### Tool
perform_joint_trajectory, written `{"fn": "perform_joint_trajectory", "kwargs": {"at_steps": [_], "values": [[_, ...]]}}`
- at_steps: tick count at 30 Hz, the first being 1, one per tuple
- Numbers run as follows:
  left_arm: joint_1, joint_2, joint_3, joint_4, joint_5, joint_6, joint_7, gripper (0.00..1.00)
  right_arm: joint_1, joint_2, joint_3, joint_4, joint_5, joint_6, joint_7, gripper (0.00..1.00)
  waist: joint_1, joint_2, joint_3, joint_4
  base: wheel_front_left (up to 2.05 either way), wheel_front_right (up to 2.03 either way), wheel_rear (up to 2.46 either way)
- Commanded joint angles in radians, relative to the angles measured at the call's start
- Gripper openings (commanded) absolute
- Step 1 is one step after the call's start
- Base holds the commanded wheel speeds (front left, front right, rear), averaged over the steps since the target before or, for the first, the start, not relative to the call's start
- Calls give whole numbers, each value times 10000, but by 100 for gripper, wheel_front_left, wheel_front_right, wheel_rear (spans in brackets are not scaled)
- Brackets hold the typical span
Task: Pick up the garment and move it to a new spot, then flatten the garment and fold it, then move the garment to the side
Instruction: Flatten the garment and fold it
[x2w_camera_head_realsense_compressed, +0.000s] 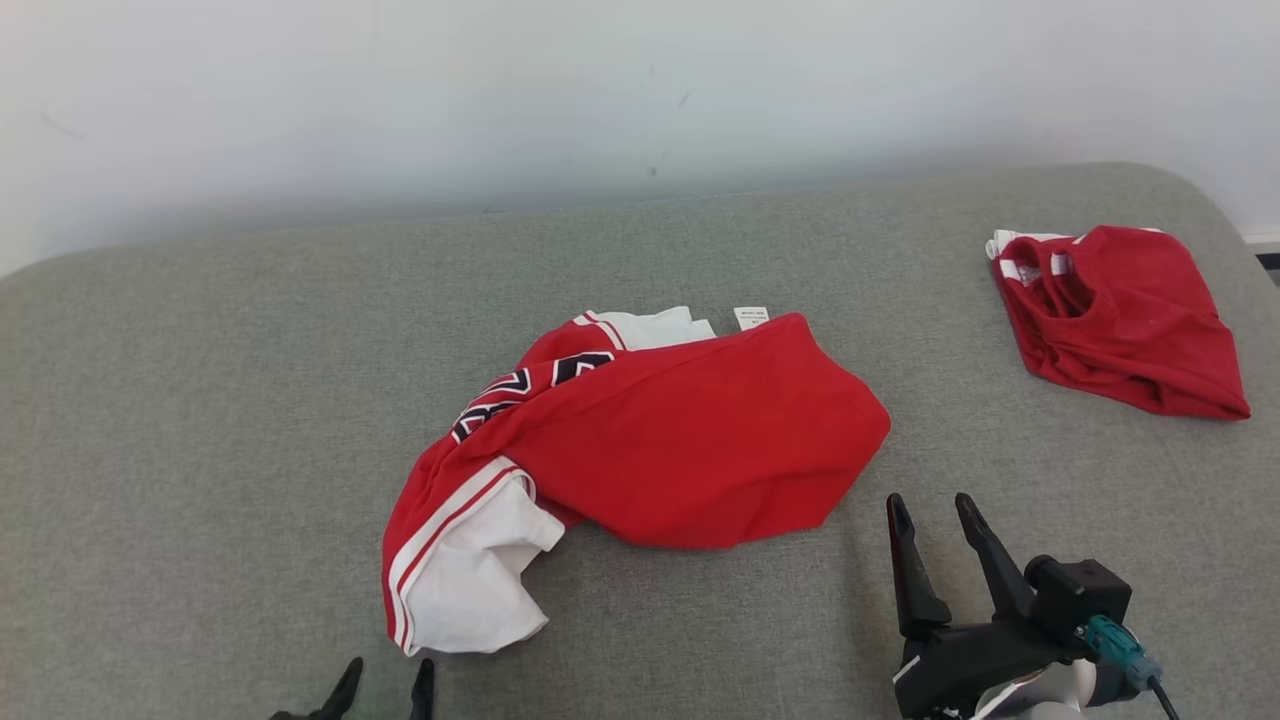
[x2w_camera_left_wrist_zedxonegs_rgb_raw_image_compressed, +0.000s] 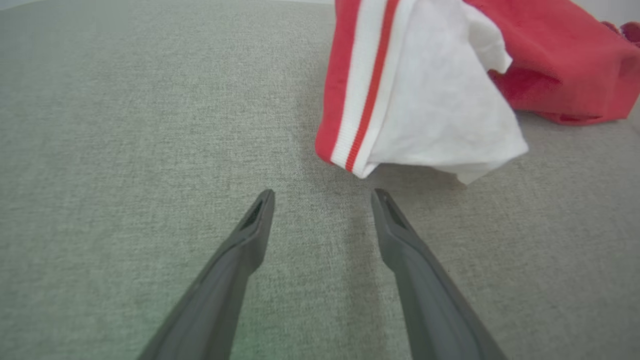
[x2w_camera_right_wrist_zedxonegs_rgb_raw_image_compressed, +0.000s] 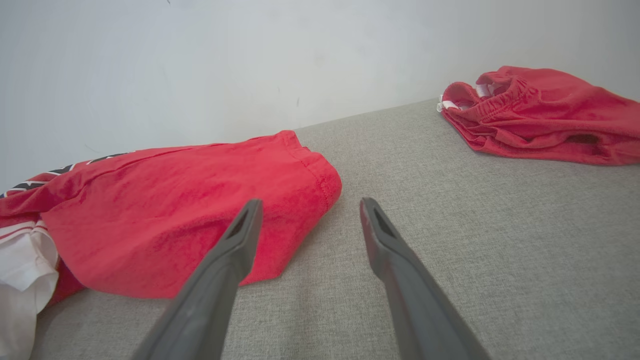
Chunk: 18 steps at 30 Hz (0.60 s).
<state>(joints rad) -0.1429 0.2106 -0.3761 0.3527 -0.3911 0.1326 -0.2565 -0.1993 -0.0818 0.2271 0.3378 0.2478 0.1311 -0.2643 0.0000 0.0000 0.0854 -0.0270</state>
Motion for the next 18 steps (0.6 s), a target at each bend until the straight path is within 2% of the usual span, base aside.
{"fn": "perform_joint_trajectory", "kwargs": {"at_steps": [1,7,8,9,10,11,18], "values": [[-134,37,29,141,50,-46,-63,100,-72,-34,39,15,97,-6,-22,100,0,0,4,-52,0,0,0],[-610,-74,194,482,376,-160,-89,100,-88,-87,104,43,94,-6,-22,100,0,0,16,-270,0,0,0],[-620,-94,226,481,422,-186,-89,96,-81,-100,107,50,102,-6,-22,100,0,0,13,-286,0,0,0],[-652,-111,261,417,526,-209,-90,44,-71,-98,122,49,101,-6,-22,100,0,0,9,-307,0,0,0],[-678,-124,319,328,573,-193,-92,19,-58,-91,129,49,97,-6,-22,100,0,0,2,-322,0,0,0],[-653,-118,353,286,628,-190,-91,0,-39,-88,123,52,88,-6,-24,100,0,0,-9,-326,0,0,0],[-378,147,777,-230,1157,14,-93,0,149,-29,-9,102,-8,-6,-22,100,0,0,-218,-41,0,0,0]]}}
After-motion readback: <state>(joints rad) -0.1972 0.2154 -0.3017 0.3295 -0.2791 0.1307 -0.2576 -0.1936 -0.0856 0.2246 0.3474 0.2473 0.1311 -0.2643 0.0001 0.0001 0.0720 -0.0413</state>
